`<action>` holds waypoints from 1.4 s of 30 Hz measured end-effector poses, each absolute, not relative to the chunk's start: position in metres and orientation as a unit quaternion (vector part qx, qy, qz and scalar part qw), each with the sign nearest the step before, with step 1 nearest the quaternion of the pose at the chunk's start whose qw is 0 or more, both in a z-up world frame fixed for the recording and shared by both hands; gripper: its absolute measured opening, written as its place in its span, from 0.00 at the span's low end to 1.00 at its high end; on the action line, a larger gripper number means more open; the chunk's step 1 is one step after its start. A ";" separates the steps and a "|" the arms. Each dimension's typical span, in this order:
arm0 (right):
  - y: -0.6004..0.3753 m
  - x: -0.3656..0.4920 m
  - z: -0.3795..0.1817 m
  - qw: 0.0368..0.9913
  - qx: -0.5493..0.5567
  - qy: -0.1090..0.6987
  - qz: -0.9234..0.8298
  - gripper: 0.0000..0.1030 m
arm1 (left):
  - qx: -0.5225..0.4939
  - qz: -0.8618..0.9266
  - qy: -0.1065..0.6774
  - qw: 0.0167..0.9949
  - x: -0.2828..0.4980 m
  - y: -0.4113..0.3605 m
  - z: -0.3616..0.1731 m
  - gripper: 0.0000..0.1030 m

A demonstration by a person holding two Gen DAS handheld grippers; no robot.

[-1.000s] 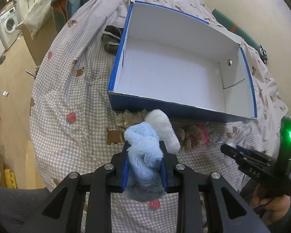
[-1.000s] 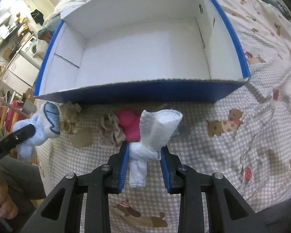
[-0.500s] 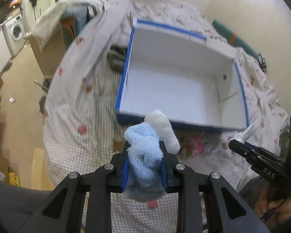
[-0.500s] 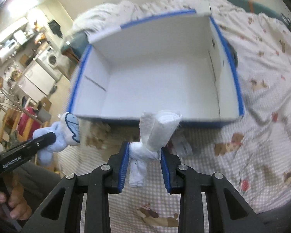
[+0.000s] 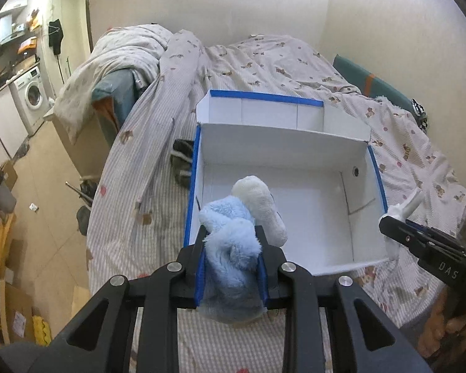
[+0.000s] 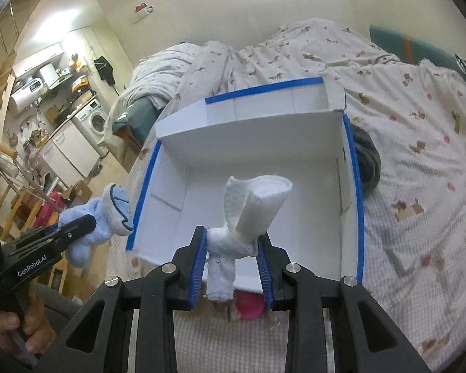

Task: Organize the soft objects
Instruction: 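Carry the blue scrunchie and white sock into the box with both tools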

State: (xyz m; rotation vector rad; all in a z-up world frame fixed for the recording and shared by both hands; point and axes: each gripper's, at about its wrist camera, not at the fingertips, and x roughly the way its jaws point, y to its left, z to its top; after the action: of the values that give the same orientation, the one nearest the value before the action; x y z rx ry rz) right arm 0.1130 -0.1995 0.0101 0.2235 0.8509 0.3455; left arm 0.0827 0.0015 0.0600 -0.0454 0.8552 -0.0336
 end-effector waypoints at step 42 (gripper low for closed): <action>-0.196 0.197 -0.105 0.823 0.108 0.544 0.122 0.32 | 0.051 0.031 0.503 0.862 0.207 -0.056 -0.071 0.24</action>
State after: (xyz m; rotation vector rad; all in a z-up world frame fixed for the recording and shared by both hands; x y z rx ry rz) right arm 0.1970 -0.1959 -0.1048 0.2307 1.1572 0.2604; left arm 0.2067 -0.0559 -0.0715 0.1067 1.0550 0.0643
